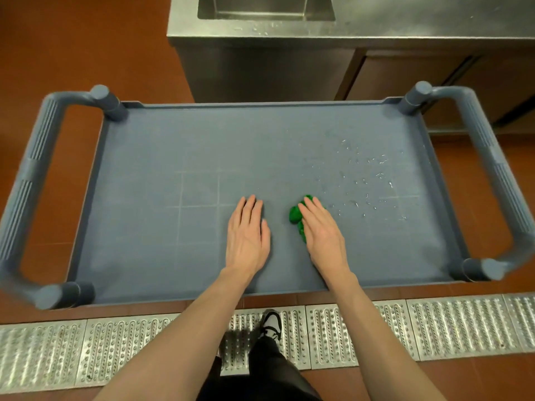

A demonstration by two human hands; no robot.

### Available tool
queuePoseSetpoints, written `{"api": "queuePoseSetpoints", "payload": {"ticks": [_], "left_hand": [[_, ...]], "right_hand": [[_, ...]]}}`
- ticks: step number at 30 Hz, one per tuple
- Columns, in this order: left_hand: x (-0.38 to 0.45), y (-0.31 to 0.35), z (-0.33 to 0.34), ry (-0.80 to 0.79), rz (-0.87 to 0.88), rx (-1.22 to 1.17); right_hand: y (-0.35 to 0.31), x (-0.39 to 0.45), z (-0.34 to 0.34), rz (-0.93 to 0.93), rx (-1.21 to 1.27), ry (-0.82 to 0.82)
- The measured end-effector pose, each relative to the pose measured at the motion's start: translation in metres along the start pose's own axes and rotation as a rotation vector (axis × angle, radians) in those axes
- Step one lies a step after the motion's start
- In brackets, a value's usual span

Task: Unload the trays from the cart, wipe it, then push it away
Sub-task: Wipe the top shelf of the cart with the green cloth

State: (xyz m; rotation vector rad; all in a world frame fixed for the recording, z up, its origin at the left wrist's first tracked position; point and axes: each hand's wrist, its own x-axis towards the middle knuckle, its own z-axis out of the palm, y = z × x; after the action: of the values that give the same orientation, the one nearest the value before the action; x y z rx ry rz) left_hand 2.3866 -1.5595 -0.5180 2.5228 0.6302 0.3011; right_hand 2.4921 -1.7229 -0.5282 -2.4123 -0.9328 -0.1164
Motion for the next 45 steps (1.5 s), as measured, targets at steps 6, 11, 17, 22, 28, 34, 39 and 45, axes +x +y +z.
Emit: {"api": "queuePoseSetpoints", "payload": {"ticks": [6,11,17,22,28,34,39,45], "left_hand": [[0.001,0.002,0.004,-0.012,-0.027,0.041],[0.002,0.006,0.009,-0.024,-0.039,0.069],[0.003,0.011,0.016,-0.026,-0.043,0.131],[0.004,0.01,0.012,-0.005,-0.042,0.062],[0.007,0.006,0.007,0.01,-0.084,-0.042],[0.007,0.002,0.008,-0.01,-0.088,0.007],[0.011,0.002,0.01,-0.029,-0.077,0.096],[0.015,0.006,0.009,-0.068,-0.113,0.155]], "right_hand": [[0.059,0.004,-0.037,0.123,-0.035,-0.003],[0.092,0.005,-0.06,0.225,-0.044,0.035],[0.082,0.008,-0.049,0.345,0.078,0.091],[0.018,0.022,-0.011,0.169,0.167,0.003],[-0.065,0.046,0.036,-0.103,0.223,-0.15],[-0.051,0.043,0.029,-0.131,0.119,-0.12],[-0.016,0.033,0.016,-0.025,0.044,-0.056],[0.042,0.022,-0.027,0.154,-0.008,-0.017]]}}
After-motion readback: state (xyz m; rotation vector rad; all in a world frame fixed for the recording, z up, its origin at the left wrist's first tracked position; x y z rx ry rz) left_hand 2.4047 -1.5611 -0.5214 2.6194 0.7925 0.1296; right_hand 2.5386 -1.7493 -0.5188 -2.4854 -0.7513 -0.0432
